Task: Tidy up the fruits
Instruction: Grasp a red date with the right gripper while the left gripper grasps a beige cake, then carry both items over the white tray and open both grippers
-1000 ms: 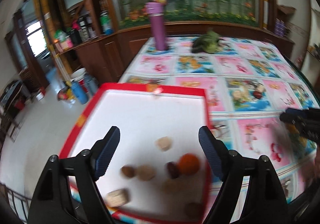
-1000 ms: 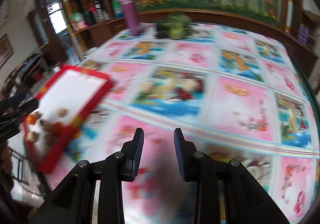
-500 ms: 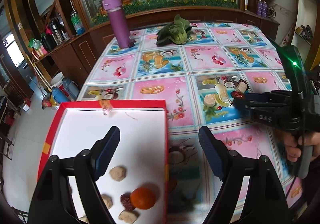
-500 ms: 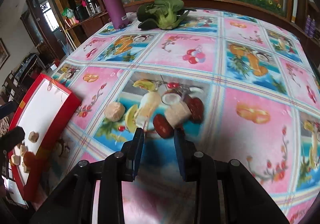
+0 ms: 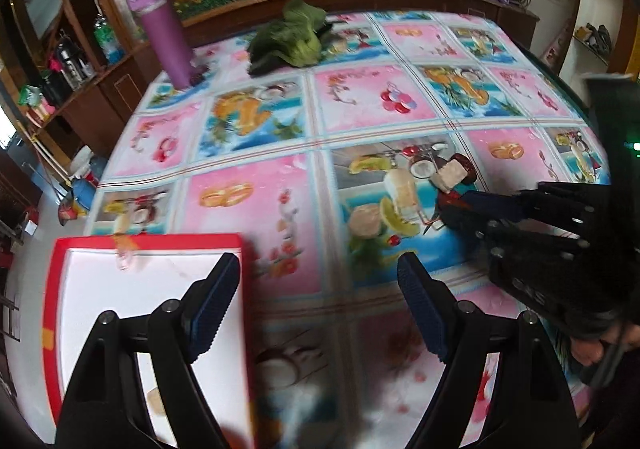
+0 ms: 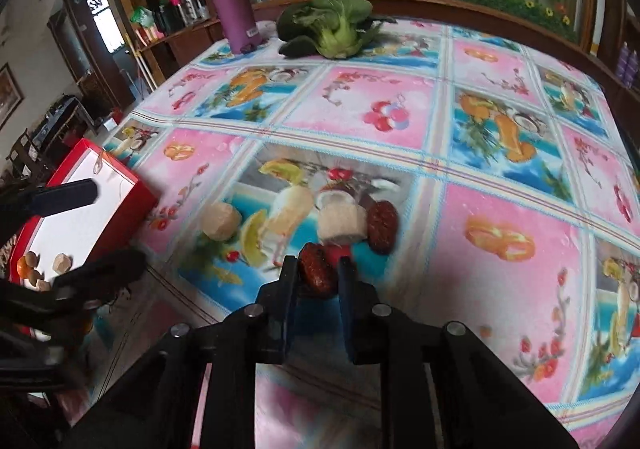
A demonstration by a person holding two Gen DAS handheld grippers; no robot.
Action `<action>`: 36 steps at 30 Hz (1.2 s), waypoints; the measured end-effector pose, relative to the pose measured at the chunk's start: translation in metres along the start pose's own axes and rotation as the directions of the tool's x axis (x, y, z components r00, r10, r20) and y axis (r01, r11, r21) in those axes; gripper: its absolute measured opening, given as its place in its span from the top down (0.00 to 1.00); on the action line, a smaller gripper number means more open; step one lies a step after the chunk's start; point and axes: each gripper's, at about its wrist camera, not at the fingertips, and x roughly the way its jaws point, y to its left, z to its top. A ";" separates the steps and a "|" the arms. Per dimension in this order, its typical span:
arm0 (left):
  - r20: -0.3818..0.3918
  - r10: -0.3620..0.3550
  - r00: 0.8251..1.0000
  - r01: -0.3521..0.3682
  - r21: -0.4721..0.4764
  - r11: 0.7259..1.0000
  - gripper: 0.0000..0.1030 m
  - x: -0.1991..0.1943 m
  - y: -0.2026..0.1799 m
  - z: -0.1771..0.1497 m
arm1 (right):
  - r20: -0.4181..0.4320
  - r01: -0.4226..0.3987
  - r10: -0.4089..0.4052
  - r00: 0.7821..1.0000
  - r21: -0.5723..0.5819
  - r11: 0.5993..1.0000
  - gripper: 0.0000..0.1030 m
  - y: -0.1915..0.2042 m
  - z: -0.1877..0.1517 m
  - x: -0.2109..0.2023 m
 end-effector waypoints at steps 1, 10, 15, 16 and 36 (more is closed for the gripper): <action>-0.012 -0.003 1.000 0.003 0.003 1.000 0.21 0.006 -0.004 0.003 | -0.008 -0.007 0.007 1.000 0.013 1.000 0.83 -0.004 0.001 -0.004; -0.082 -0.029 0.996 0.025 -0.047 0.999 0.42 0.054 -0.015 0.019 | 0.034 -0.070 0.065 0.997 0.139 0.988 0.83 -0.039 0.006 -0.038; -0.067 -0.053 0.996 0.047 -0.081 0.996 0.62 0.056 -0.015 0.021 | 0.016 -0.076 0.075 0.997 0.178 0.981 0.83 -0.044 0.006 -0.034; -0.058 -0.052 0.997 0.048 -0.069 0.996 0.68 0.055 -0.019 0.021 | 0.019 -0.081 0.078 0.997 0.181 0.980 0.83 -0.044 0.006 -0.036; 0.221 0.160 0.962 -0.127 -0.157 0.979 0.75 -0.087 0.006 -0.025 | 0.275 -0.224 0.197 0.941 0.070 0.972 0.83 0.013 -0.008 -0.073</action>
